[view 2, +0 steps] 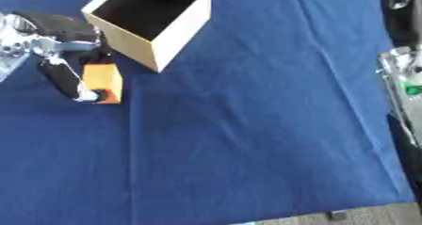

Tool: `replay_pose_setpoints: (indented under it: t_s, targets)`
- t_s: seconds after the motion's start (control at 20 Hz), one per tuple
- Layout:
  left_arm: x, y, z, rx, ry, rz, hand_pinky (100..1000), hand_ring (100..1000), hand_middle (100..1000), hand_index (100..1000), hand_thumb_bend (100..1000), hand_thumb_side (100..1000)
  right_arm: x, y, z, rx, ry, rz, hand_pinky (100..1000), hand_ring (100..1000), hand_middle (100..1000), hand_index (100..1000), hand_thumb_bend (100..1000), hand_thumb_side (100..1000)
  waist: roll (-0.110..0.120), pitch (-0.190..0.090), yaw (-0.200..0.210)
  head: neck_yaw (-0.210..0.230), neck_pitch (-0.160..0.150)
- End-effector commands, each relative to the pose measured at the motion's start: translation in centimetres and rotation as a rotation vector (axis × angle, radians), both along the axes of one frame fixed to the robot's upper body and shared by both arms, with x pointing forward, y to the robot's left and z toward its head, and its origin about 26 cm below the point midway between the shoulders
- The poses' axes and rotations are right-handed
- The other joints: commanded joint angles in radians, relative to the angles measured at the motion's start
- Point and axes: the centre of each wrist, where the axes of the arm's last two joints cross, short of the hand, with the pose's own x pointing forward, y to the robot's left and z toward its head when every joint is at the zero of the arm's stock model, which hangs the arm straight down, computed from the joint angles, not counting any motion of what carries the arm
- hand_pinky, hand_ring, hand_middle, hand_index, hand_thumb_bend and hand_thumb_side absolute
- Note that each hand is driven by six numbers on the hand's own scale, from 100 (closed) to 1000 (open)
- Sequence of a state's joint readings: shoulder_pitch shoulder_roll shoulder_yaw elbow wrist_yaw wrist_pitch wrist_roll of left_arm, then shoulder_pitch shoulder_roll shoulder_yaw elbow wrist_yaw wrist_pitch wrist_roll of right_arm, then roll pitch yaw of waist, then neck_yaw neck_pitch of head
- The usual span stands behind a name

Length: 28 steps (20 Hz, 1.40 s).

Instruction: Pick up objects on the table and place them in the box.

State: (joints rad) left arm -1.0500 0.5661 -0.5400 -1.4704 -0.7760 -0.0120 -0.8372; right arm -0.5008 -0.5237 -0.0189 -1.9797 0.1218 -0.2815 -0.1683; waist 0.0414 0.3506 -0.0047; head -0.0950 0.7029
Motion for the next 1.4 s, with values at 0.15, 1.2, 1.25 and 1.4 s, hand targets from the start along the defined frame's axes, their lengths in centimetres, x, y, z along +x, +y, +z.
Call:
replay_pose_setpoints:
  t_s: [0.15,1.2,1.25,1.4]
  targets:
    - [-1.9,1.1,4.3,-0.094,-0.107,-0.009,338,467,345,463,100,354,-0.5,-0.2,0.9,-0.009,-0.035,-0.003,803,731,657,768,100,874,0.000,-0.029,0.000,-0.002,0.000]
    - [-1.0,1.6,11.8,-0.354,-0.364,0.026,312,451,336,443,100,264,-0.4,0.4,2.0,-0.018,-0.075,0.019,804,731,654,768,100,878,0.023,0.010,-0.117,0.086,-0.082]
    - [-0.7,1.6,11.9,-0.362,-0.380,0.032,308,449,334,440,100,257,-0.4,0.4,2.1,-0.018,-0.077,0.021,803,731,654,768,100,879,0.025,0.014,-0.125,0.091,-0.088]
    - [0.2,1.7,12.0,-0.376,-0.427,0.051,294,441,331,434,100,251,-0.4,0.5,2.2,-0.017,-0.080,0.029,803,730,653,767,100,881,0.030,0.022,-0.142,0.102,-0.099]
